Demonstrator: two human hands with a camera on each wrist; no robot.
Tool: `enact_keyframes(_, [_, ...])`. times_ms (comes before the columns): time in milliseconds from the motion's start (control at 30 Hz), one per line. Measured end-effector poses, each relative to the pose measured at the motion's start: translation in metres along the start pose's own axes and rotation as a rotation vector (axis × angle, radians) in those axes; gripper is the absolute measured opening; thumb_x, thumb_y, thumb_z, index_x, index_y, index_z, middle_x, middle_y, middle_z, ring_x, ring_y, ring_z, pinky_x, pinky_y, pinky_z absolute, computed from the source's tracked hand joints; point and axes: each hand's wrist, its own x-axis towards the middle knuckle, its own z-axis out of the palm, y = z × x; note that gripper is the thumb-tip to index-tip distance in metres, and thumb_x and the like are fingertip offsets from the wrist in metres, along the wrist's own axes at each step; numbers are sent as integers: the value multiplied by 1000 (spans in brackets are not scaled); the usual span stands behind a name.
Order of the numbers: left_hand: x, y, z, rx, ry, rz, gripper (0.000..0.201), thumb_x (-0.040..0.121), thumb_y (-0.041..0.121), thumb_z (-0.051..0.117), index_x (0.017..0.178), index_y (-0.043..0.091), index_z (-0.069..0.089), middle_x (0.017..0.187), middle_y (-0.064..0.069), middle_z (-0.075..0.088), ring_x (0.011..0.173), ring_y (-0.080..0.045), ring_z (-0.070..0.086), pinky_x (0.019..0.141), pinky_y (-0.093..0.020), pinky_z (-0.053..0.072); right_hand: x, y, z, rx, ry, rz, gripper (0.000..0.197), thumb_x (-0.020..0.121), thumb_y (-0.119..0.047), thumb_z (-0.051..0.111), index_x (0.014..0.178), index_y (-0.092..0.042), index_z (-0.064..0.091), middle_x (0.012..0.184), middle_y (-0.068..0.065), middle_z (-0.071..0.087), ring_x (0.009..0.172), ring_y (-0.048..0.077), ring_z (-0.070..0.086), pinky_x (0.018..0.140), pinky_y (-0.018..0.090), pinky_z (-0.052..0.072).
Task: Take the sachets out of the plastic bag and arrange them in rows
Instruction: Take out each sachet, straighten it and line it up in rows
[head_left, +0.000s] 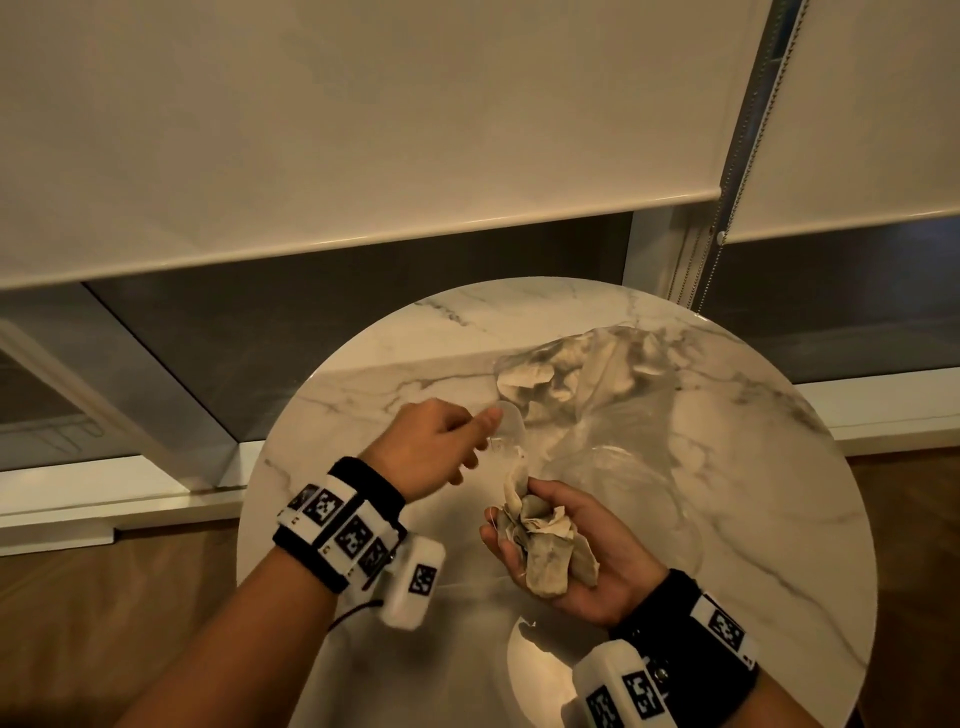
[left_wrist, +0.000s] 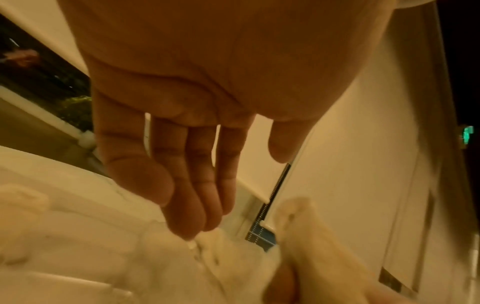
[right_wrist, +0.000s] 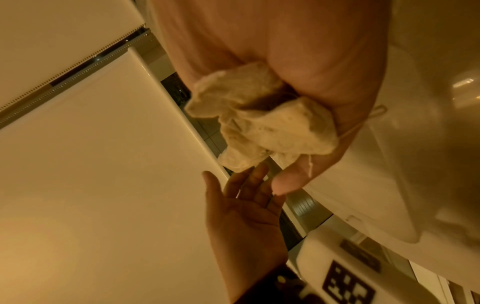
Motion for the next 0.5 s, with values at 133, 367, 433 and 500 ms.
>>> enact_keyframes(133, [-9, 13, 15, 117, -4, 31, 63, 80, 78, 54, 71, 18, 72, 66, 2, 71, 57, -10, 67, 61, -32, 57, 0, 3, 2, -65, -3, -32, 24, 89, -30, 65, 89, -8, 75, 97, 12, 67, 101, 27, 64, 64, 31, 60])
enact_keyframes(367, [-3, 8, 16, 56, 1, 117, 20, 85, 42, 70, 75, 25, 71, 68, 5, 70, 62, -10, 67, 67, -39, 58, -3, 1, -1, -45, -4, -37, 25, 91, -27, 64, 97, -5, 72, 98, 14, 67, 99, 30, 65, 62, 32, 60])
enact_keyframes(433, [-4, 4, 10, -37, 8, 124, 18, 88, 39, 70, 79, 24, 73, 68, 4, 71, 60, -12, 68, 65, -38, 59, -3, 0, -2, -28, -1, -42, 21, 91, -26, 64, 91, -6, 71, 101, 15, 66, 97, 32, 66, 62, 33, 61])
enact_keyframes(500, [-5, 2, 3, -111, 16, 140, 14, 91, 34, 70, 86, 22, 73, 70, 1, 72, 62, -15, 70, 61, -31, 56, -4, -1, -2, -27, -5, -46, 17, 90, -26, 65, 89, -9, 69, 102, 16, 65, 96, 33, 66, 62, 33, 60])
